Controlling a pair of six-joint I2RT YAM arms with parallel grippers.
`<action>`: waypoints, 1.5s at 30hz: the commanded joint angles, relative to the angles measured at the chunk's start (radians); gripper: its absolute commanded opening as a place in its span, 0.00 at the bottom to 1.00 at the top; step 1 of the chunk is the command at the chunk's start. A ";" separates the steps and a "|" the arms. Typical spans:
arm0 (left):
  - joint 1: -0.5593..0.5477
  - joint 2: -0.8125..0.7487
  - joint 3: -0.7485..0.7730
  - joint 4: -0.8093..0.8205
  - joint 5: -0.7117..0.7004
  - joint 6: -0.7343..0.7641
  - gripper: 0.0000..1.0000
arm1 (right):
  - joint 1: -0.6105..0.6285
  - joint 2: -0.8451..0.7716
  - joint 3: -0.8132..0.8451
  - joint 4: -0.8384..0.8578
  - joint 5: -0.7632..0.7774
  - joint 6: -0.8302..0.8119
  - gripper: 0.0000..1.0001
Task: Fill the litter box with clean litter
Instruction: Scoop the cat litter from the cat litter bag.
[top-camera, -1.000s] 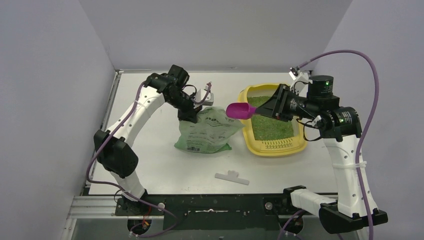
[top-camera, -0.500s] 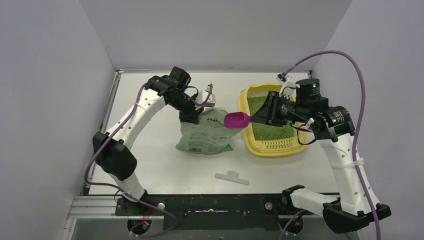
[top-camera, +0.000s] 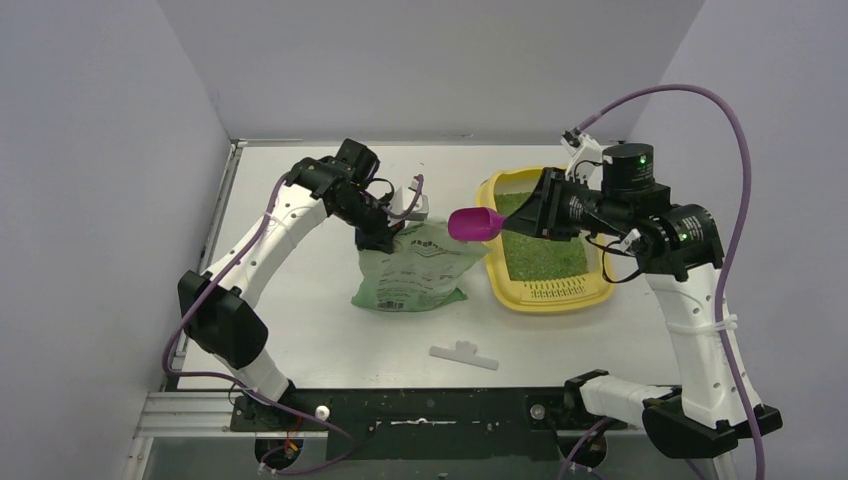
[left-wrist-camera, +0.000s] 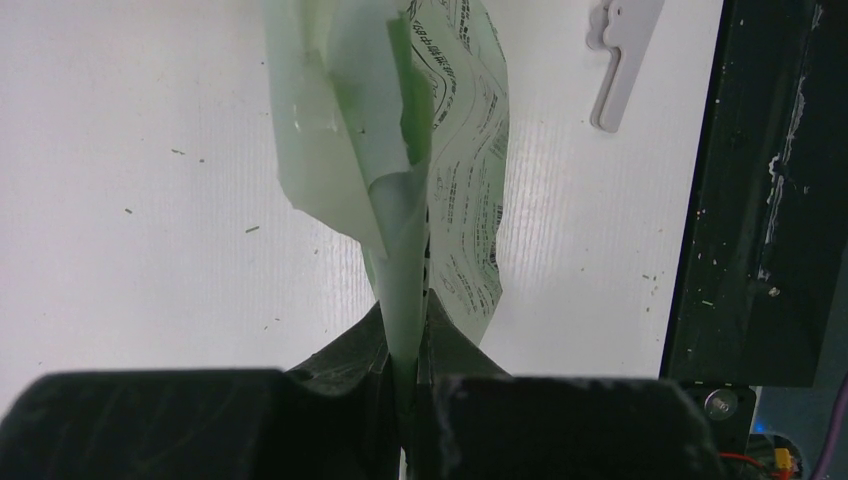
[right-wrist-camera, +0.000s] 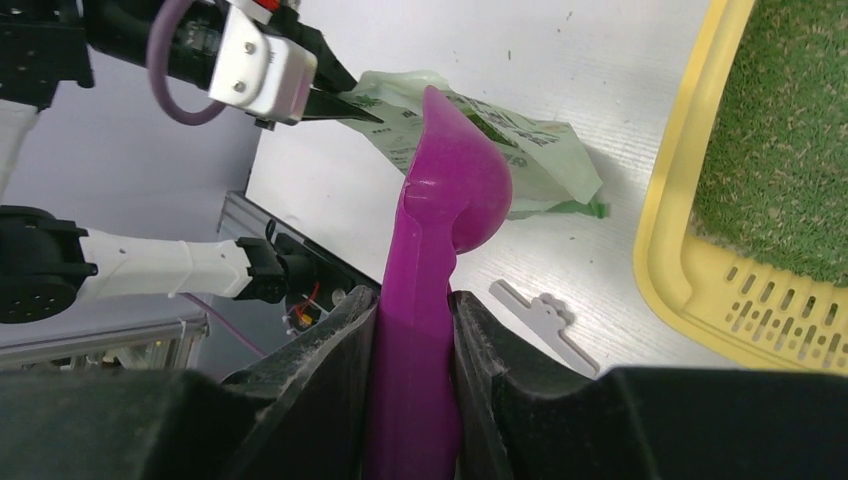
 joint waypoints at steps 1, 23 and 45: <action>-0.011 -0.063 0.011 0.043 0.021 0.001 0.00 | 0.002 -0.010 0.065 0.020 -0.009 -0.027 0.00; -0.020 -0.069 0.020 0.002 0.051 -0.003 0.08 | 0.006 0.088 -0.042 0.011 0.006 -0.086 0.00; -0.077 -0.159 -0.064 0.177 -0.092 0.091 0.00 | 0.101 0.402 0.132 -0.259 0.370 -0.161 0.00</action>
